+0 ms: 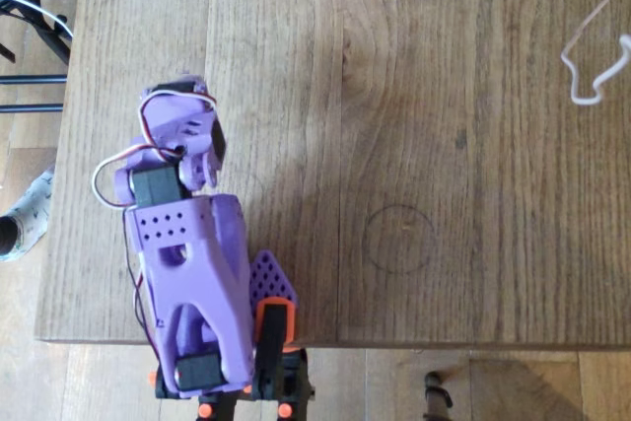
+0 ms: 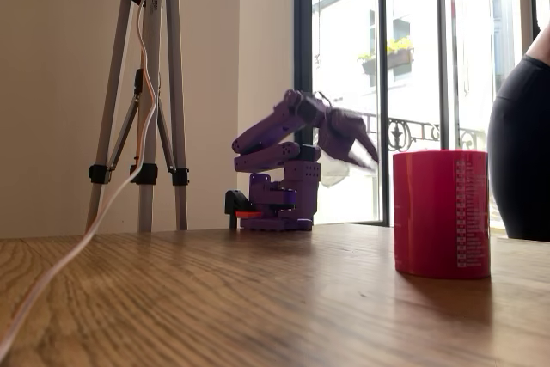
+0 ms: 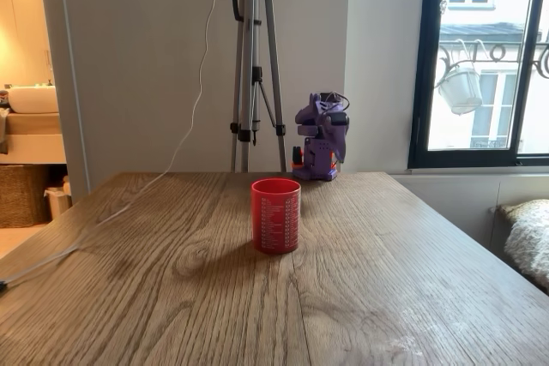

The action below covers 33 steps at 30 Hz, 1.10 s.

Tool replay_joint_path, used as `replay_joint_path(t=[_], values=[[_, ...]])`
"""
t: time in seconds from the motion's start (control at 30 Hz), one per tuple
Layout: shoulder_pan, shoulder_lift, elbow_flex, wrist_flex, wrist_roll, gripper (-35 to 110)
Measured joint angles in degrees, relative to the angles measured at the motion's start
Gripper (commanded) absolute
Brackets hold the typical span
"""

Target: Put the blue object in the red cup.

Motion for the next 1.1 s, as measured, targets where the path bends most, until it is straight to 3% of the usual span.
replay_joint_path(t=[0.2,1.1], values=[[2.6,0.0,6.8,1.2,-1.2,0],[2.9,0.0,6.9,1.2,-1.3,0]])
